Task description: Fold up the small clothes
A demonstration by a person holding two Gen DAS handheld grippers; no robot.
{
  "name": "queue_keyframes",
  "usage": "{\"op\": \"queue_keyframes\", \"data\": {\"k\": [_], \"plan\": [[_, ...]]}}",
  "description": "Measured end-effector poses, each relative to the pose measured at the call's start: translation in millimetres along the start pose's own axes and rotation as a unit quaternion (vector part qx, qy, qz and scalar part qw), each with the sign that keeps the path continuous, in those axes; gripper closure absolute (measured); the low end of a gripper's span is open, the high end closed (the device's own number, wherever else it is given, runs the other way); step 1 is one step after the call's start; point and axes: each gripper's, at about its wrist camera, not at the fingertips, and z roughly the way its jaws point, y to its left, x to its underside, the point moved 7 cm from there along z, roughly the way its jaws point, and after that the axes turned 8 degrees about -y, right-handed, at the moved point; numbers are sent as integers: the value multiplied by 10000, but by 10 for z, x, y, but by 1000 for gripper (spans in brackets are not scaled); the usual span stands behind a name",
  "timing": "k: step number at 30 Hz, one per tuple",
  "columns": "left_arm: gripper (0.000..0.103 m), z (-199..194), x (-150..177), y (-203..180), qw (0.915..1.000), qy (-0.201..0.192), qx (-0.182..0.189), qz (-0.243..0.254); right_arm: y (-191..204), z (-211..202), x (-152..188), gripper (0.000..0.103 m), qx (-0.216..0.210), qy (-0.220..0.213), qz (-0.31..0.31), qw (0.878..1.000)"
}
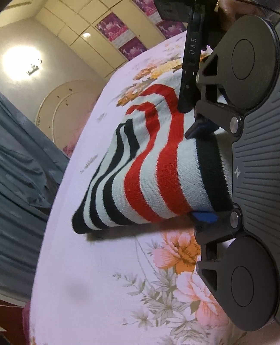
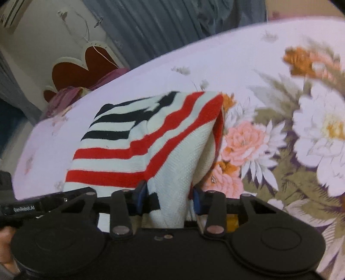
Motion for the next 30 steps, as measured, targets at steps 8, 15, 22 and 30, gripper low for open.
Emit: {"op": "queue_keyframes", "data": {"k": [8, 15, 22, 30], "plan": [[43, -405, -207, -10, 9987, -330, 269, 270, 555, -251, -162, 68, 51, -380, -655, 9971], [43, -1090, -418, 529, 9976, -630, -85, 271, 1305, -105, -212, 68, -282, -539, -814, 9948], [43, -1748, -400, 1412, 9949, -718, -691, 163, 2134, 391, 19, 68, -762, -309, -862, 9929], [13, -1801, -109, 2271, 9930, -535, -1039, -172, 2358, 999, 459, 66, -469, 164, -465, 9977]]}}
